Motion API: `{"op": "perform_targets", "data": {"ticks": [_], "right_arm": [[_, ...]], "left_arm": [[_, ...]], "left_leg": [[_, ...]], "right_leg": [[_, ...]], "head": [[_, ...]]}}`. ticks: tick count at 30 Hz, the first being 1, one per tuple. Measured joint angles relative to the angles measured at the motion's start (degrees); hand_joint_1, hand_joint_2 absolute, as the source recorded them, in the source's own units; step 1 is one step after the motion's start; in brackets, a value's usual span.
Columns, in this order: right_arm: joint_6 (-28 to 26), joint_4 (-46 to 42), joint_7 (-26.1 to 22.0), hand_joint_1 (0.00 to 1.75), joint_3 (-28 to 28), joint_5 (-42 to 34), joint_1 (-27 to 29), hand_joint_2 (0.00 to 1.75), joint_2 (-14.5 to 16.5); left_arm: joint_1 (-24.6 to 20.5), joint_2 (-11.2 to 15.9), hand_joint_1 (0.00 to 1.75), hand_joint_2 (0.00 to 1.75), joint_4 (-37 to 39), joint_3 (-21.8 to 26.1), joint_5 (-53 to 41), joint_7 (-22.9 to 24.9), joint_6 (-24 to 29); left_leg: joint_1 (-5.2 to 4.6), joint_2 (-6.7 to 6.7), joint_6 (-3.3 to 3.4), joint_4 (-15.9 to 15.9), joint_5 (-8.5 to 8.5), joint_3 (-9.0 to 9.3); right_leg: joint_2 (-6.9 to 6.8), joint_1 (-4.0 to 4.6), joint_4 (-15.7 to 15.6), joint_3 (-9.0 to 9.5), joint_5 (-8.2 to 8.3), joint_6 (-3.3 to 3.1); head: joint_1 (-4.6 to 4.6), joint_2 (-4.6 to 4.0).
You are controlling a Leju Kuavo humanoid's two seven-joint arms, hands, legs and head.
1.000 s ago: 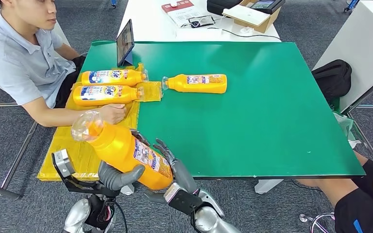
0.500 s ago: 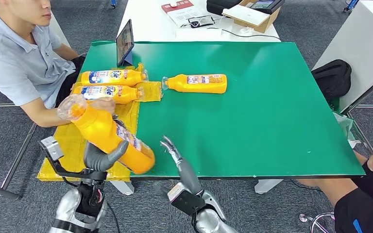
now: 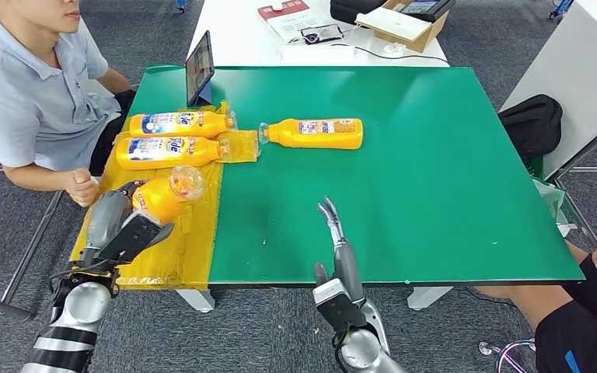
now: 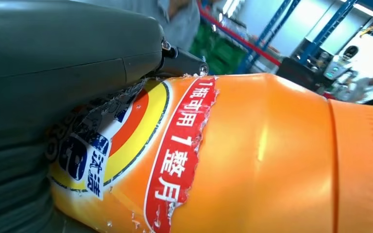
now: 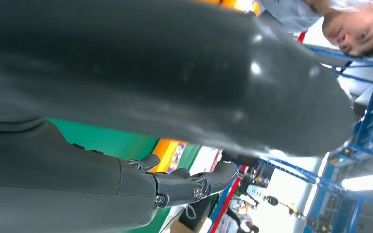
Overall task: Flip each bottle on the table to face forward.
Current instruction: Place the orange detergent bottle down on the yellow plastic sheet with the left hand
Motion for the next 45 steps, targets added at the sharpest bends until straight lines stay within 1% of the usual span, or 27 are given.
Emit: {"op": "perform_targets", "data": {"ticks": [3, 6, 10, 14, 15, 18, 19, 23, 26, 33, 36, 38, 39, 42, 45], "right_arm": [[1.53, -0.74, 0.01, 0.00, -0.49, 0.81, 0.17, 0.00, 0.11], [2.57, -0.84, 0.01, 0.00, -0.27, 1.26, 0.18, 0.00, 0.38], [3.25, -0.84, 0.01, 0.00, 0.37, 0.85, 0.21, 0.00, 0.69], [3.61, -0.82, 0.00, 0.00, 0.63, 0.67, 0.24, 0.00, 0.91], [3.74, -0.79, 0.00, 0.00, 0.72, 0.53, 0.24, 0.00, 0.99], [3.97, -0.56, 0.01, 0.00, 1.29, -0.14, 0.15, 0.00, 1.26], [4.01, -0.44, 0.01, 0.00, 1.56, -0.38, 0.04, 0.00, 1.32], [4.14, 0.14, 0.01, 0.00, 2.59, -1.57, -0.71, 0.00, 1.51], [4.13, 0.62, 0.00, 0.00, 3.12, -2.45, -1.18, 0.00, 1.56], [4.02, 1.36, 0.02, 0.00, 3.79, -3.17, -1.65, 0.00, 1.65], [3.67, 1.59, 0.01, 0.00, 4.15, -3.45, -1.72, 0.00, 1.64], [3.23, 1.64, 0.01, 0.00, 4.36, -3.68, -1.72, 0.00, 1.63], [2.97, 1.66, 0.01, 0.00, 4.44, -3.74, -1.71, 0.00, 1.63], [1.95, 1.66, 0.00, 0.00, 4.55, -3.53, -1.71, 0.00, 1.59], [-0.11, 1.66, 0.01, 0.00, 4.97, -2.03, -1.71, 1.31, 1.31]], "left_arm": [[-2.91, 1.50, 1.75, 1.75, 5.08, -2.06, -9.54, 2.39, -1.07], [-5.69, 2.12, 1.75, 1.75, 11.46, -4.33, -15.31, 3.84, -1.85], [-8.46, 2.26, 1.75, 1.75, 18.19, -6.08, -17.07, 4.73, -2.17], [-10.16, 2.26, 1.75, 1.75, 22.33, -7.05, -17.68, 5.11, -2.55], [-10.68, 2.24, 1.71, 1.75, 23.45, -7.31, -17.97, 5.26, -2.86], [-13.08, 1.72, 0.41, 1.75, 27.81, -7.90, -17.16, 4.80, -5.31], [-14.11, 1.43, 0.02, 1.75, 29.46, -7.97, -15.61, 4.03, -6.89], [-17.78, 0.35, 0.00, 1.75, 34.85, -7.26, -5.68, -1.55, -15.19], [-19.19, -0.57, 0.00, 1.75, 36.76, -6.17, 0.18, -4.55, -19.73], [-19.90, -2.11, 0.00, 1.75, 37.12, -4.29, 7.87, -6.77, -25.25], [-19.41, -2.86, 0.00, 1.75, 35.25, -3.39, 14.07, -7.30, -27.89], [-18.39, -3.64, 0.00, 1.75, 32.23, -2.82, 19.58, -7.87, -28.56], [-17.81, -4.13, 0.00, 1.75, 30.43, -2.56, 21.89, -8.32, -28.02], [-15.79, -6.29, 0.00, 1.75, 24.31, -1.61, 27.23, -9.16, -23.64], [-13.38, -9.49, 0.00, 1.75, 16.64, -0.62, 33.50, -10.37, -15.84]], "left_leg": [[0.00, -0.03, 0.00, 0.00, 0.01, 0.00], [0.01, -0.01, 0.00, 0.00, 0.02, 0.01], [0.00, 0.00, 0.00, 0.00, 0.02, 0.00], [0.00, 0.01, 0.00, 0.00, 0.02, -0.01], [0.00, 0.01, 0.00, 0.00, 0.02, -0.01], [0.00, -0.01, 0.00, 0.00, 0.02, -0.02], [0.00, -0.02, 0.00, 0.00, 0.02, -0.02], [0.00, -0.03, 0.02, -0.01, 0.04, 0.03], [-0.01, -0.03, 0.02, 0.00, 0.04, 0.05], [-0.01, -0.02, 0.02, 0.01, 0.04, 0.05], [-0.01, -0.02, 0.02, 0.00, 0.04, 0.04], [-0.01, -0.01, 0.02, 0.00, 0.04, 0.03], [-0.01, -0.02, 0.02, 0.00, 0.04, 0.03], [-0.02, -0.02, 0.03, 0.01, 0.03, 0.01], [-0.03, -0.02, 0.04, 0.01, 0.02, -0.01]], "right_leg": [[-0.02, 0.00, 0.00, 0.02, 0.01, -0.01], [0.01, 0.01, 0.02, 0.03, 0.02, -0.01], [0.01, 0.00, 0.02, 0.03, 0.02, -0.01], [0.01, 0.00, 0.02, 0.01, 0.01, -0.01], [0.01, 0.00, 0.02, 0.00, 0.01, -0.01], [-0.01, 0.00, 0.01, 0.01, 0.01, -0.01], [-0.01, 0.00, 0.02, 0.03, 0.01, -0.01], [-0.03, -0.01, 0.02, 0.11, 0.01, -0.01], [-0.03, -0.02, 0.03, 0.14, 0.02, 0.00], [-0.02, -0.01, 0.03, 0.11, 0.02, 0.00], [-0.02, 0.00, 0.03, 0.10, 0.02, 0.00], [-0.02, -0.01, 0.03, 0.10, 0.02, 0.00], [-0.02, -0.01, 0.02, 0.10, 0.02, 0.00], [-0.02, -0.02, 0.02, 0.09, 0.01, 0.00], [-0.02, -0.04, 0.01, 0.09, 0.01, 0.00]], "head": [[0.01, 0.00], [0.00, 0.00], [0.00, 0.00], [0.01, 0.00], [0.01, 0.00], [0.01, 0.00], [-0.01, 0.00], [-0.01, 0.00], [0.00, 0.00], [0.00, 0.00], [-0.01, 0.00], [-0.02, 0.00], [-0.01, 0.00], [-0.01, 0.00], [-0.01, 0.00]]}}
